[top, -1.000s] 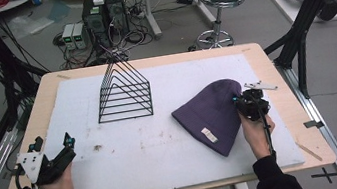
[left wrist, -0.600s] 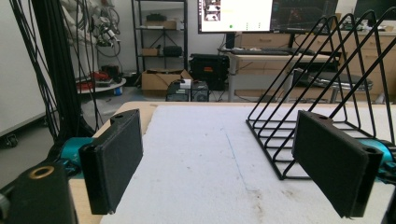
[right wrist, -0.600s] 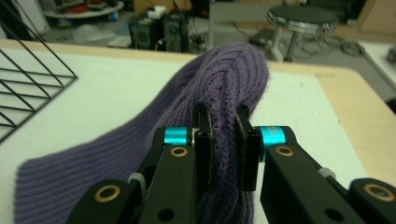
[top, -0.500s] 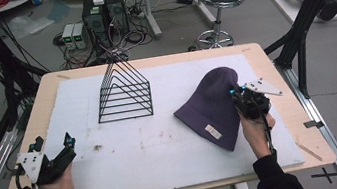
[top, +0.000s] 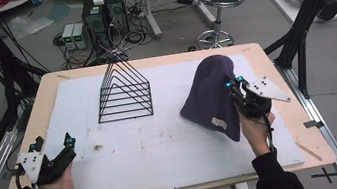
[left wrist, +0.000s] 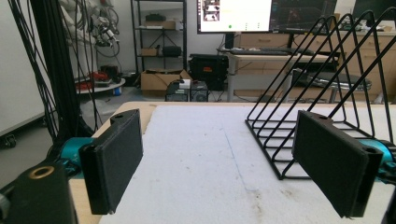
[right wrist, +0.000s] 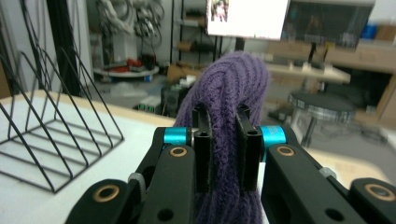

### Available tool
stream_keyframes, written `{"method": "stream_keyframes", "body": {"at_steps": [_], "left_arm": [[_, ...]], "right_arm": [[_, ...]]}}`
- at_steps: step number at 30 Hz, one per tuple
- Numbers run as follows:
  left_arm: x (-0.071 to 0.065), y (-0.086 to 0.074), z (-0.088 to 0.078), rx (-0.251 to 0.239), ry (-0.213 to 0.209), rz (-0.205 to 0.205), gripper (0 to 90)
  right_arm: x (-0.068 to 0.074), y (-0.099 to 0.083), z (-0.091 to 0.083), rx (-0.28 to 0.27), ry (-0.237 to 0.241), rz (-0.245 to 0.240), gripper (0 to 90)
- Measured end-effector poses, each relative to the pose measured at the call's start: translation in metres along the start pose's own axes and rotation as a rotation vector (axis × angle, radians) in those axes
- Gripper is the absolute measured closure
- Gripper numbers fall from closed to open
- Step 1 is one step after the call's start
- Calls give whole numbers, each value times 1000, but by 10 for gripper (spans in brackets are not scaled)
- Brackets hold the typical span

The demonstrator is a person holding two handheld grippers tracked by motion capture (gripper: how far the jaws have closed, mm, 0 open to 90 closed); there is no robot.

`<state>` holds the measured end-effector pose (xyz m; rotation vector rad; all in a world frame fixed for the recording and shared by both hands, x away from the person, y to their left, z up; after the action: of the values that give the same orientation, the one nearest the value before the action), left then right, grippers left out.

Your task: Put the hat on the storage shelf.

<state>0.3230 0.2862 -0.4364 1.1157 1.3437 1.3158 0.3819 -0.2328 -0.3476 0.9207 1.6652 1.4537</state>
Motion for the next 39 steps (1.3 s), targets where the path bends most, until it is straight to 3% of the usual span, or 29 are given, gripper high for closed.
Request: {"method": "stream_keyframes", "body": {"at_steps": [10, 18, 28, 33, 39], "left_arm": [[1, 0, -1, 2, 0, -8, 167], [0, 0, 0, 2, -4, -8, 167], [-2, 0, 0, 1, -10, -8, 167], [-2, 0, 0, 0, -13, -10, 167], [-3, 0, 0, 0, -26, -14, 167]], "right_arm": [[14, 31, -7, -115, 46, -63, 811], [20, 40, -6, -146, 85, -85, 811], [43, 61, -4, -202, 216, -102, 809], [63, 72, -3, -239, 313, -98, 808], [83, 80, 3, -248, 372, -109, 807]]}}
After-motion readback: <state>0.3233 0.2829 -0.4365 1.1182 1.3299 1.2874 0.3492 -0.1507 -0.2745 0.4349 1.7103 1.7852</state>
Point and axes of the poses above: each handheld gripper's, and its own axes: z roughly forward along the jaws, y roughly out of its top, x roughly to its left, the point moved 7 cm from there along z, roughly forward along the jaws, and after that the axes turned 9 degrees about y, right-handed, at the moved point
